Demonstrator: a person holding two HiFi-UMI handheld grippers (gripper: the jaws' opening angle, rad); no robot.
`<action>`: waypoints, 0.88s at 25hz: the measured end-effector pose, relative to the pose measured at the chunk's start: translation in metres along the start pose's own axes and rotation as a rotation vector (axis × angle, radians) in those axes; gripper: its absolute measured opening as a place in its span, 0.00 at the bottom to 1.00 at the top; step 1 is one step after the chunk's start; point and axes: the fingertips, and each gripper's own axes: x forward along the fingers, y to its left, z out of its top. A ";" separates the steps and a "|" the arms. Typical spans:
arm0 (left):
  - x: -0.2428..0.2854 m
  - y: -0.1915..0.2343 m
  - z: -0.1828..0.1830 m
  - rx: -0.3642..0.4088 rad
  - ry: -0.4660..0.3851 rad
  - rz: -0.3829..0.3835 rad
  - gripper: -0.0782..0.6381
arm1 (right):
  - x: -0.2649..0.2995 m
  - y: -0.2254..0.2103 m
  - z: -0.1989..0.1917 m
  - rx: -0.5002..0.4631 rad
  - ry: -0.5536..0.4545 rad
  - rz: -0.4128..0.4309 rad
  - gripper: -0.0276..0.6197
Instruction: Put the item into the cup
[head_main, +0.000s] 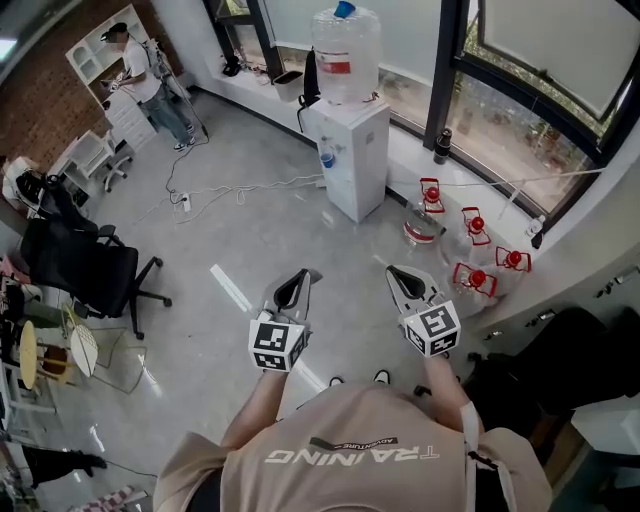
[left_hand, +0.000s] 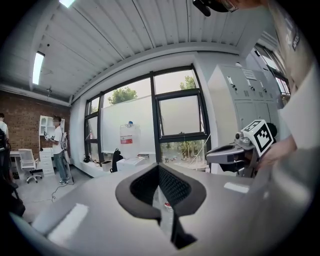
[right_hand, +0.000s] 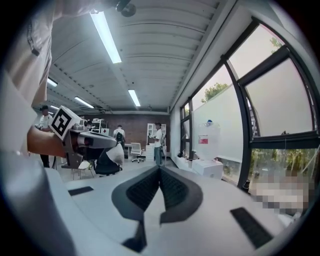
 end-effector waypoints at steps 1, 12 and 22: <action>0.000 0.000 -0.001 -0.007 0.001 0.001 0.12 | 0.000 0.000 -0.001 0.008 0.000 -0.001 0.06; -0.007 0.041 -0.009 -0.027 0.000 -0.015 0.12 | 0.038 0.025 -0.002 0.002 0.035 -0.006 0.06; 0.009 0.080 -0.024 -0.033 -0.001 -0.054 0.12 | 0.071 0.037 -0.024 0.041 0.080 -0.052 0.06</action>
